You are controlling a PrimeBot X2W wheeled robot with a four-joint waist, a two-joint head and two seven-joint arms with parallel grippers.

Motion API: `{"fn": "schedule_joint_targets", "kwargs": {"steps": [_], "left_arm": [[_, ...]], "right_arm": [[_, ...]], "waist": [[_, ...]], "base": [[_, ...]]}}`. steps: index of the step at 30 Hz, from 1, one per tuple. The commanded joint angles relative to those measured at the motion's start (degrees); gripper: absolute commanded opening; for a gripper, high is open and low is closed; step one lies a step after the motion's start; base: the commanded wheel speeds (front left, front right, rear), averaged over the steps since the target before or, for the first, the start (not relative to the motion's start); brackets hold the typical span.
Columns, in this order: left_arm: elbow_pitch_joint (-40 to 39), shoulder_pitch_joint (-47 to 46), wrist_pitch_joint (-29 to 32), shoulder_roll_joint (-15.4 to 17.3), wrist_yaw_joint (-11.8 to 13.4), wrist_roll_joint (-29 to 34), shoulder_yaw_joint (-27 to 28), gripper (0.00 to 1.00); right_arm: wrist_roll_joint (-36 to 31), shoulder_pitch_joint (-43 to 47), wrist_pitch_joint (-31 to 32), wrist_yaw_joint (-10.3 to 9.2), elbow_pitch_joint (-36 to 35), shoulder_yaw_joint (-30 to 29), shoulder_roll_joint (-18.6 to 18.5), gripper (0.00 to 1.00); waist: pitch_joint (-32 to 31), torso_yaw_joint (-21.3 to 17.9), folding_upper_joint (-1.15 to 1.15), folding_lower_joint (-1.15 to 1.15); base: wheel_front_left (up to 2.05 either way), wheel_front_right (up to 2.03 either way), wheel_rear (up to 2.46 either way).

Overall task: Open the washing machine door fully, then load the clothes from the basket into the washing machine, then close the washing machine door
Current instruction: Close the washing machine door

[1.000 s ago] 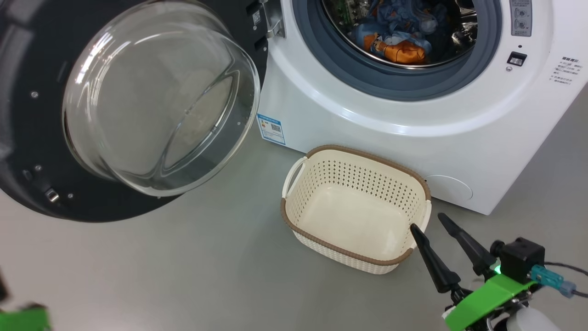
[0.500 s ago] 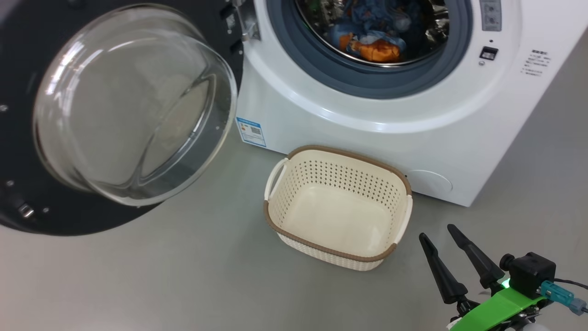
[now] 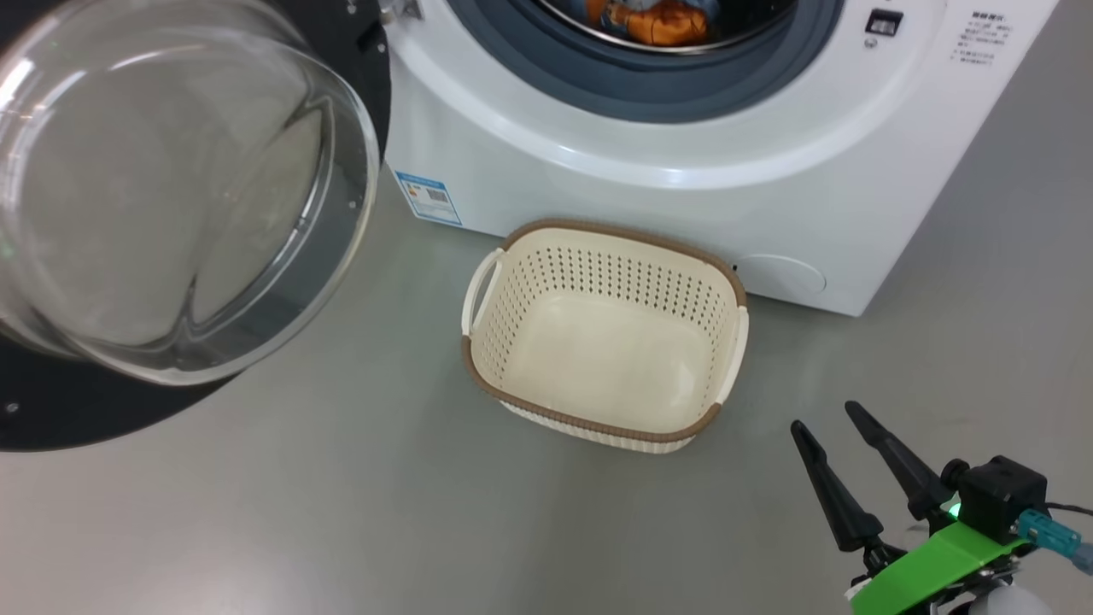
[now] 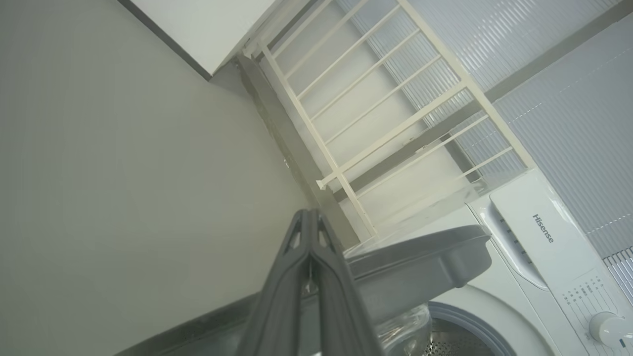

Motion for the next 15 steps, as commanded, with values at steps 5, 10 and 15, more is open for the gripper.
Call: {"fn": "schedule_joint_targets", "kwargs": {"steps": [5,10,15], "left_arm": [[1.39,-2.54,6.75,4.96,-0.16,-3.16,0.2,0.0],[0.41,-0.67,14.95,4.18,-0.16,-4.12,-3.59,0.0],[-3.22,1.25,18.9,4.11,-0.16,-4.67,-4.92,0.0]], "right_arm": [[-0.22,-2.16,-0.27,0.17,-1.71,1.18,-1.23,1.0],[-0.05,-2.49,-0.27,0.17,-1.58,1.0,-1.61,1.0],[-0.05,-2.27,-0.27,0.17,-1.4,0.74,-1.14,1.0]], "waist": [[2.88,-1.11,0.0,0.0],[2.3,-1.12,0.0,0.0],[1.32,-0.9,0.0,0.0]], "base": [[0.0,0.0,0.0],[0.0,0.0,0.0],[0.0,0.0,0.0]]}}
